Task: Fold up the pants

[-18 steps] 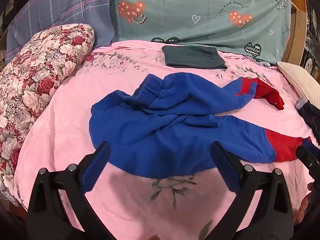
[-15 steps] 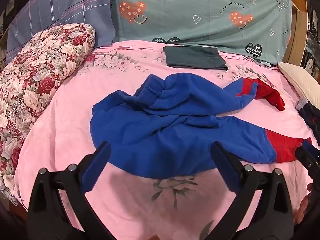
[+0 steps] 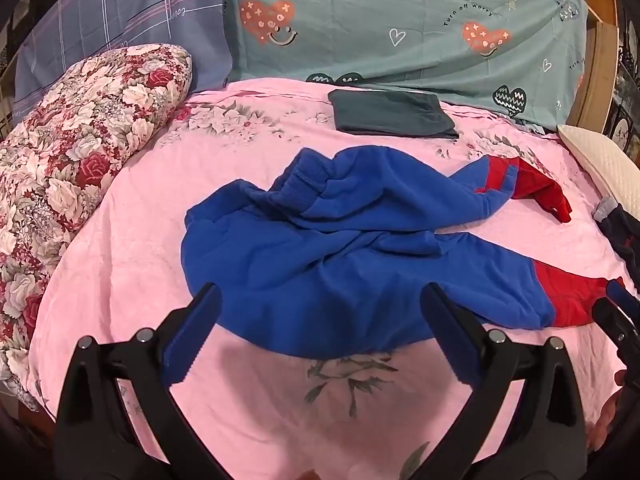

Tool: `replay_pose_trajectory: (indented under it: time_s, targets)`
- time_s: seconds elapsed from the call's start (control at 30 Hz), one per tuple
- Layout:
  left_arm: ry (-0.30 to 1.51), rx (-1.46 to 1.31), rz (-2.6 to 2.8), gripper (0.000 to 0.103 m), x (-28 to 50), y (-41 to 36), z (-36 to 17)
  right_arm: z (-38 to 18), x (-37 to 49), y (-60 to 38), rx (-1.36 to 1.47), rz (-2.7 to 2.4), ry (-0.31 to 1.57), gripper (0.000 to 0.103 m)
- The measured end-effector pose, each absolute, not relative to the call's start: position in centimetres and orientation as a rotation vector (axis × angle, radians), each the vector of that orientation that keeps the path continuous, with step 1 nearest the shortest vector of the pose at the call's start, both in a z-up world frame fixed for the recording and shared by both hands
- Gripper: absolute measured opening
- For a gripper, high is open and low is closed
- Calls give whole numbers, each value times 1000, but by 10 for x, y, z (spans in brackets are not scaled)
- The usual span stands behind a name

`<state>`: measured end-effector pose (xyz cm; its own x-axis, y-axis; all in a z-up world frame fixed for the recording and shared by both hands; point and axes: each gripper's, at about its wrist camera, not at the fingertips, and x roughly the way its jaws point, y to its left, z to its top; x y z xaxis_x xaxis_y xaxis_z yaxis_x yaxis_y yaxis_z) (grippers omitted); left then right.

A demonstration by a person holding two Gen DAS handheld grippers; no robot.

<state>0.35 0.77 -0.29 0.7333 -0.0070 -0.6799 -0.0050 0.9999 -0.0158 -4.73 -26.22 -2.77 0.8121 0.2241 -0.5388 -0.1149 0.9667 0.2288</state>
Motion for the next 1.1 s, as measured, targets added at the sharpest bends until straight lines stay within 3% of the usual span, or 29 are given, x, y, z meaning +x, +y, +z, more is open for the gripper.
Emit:
replay_pose_trajectory:
  time_s: [1.1]
  targets:
    - [763, -27, -7, 101, 2, 6, -5, -29, -48, -258, 184, 191, 608, 100]
